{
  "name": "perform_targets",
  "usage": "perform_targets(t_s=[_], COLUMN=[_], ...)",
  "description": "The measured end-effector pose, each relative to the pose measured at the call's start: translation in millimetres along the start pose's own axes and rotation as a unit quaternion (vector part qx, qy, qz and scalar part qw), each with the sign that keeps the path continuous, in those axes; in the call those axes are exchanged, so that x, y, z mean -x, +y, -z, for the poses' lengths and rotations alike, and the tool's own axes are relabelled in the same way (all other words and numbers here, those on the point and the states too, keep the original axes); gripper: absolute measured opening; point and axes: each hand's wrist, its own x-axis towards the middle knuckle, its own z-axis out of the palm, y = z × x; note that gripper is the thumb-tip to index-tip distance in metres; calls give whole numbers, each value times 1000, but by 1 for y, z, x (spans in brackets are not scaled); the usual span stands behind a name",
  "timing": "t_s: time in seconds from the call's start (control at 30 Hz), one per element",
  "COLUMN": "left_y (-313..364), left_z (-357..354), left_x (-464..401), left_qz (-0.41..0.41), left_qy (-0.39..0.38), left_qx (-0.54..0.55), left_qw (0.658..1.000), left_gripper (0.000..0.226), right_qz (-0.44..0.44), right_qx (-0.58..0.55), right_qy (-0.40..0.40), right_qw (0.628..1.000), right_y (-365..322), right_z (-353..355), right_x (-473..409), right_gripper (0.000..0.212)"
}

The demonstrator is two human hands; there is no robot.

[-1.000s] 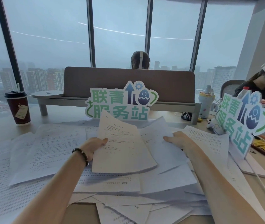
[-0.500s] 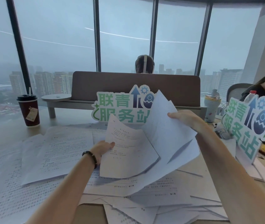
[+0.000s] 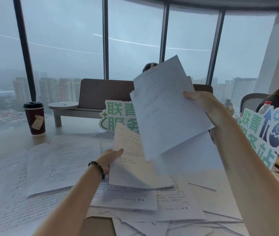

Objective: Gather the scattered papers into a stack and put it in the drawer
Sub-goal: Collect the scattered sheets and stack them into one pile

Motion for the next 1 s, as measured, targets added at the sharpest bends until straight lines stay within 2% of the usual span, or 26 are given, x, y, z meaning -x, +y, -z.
perform_targets(t_s=[0.07, 0.13, 0.27, 0.43, 0.53, 0.77, 0.87, 0.93, 1.0], left_y=[1, 3, 5, 4, 2, 2, 7, 12, 17], left_z=[0, 1, -2, -9, -14, -15, -15, -17, -22], left_x=[2, 1, 1, 1, 8, 11, 14, 17, 23], left_qz=[-5, -25, -59, -81, -87, -94, -108, -121, -154], left_qy=[-12, -22, -44, -108, -100, -101, -87, -80, -66], left_qx=[29, 42, 45, 86, 80, 81, 111, 120, 93], left_qw=[1000, 999, 996, 987, 988, 987, 984, 982, 981], left_gripper=[37, 42, 67, 43, 25, 28, 30, 31, 23], right_qz=[0, 0, -55, -133, -139, -127, -142, -118, -63], right_qx=[-23, 14, 78, 36, 33, 78, 9, -30, -21], right_qy=[11, 16, 27, 30, 41, 5, -31, -34, -11], right_qw=[1000, 1000, 995, 990, 989, 989, 989, 992, 998], right_y=[18, 45, 106, 143, 153, 169, 160, 152, 141], right_z=[-3, -8, -19, -32, -32, -47, -48, -48, -49], right_x=[0, -1, 4, 22, 17, 15, 18, 21, 24], right_gripper=[21, 14, 15, 22, 21, 23, 22, 31, 40])
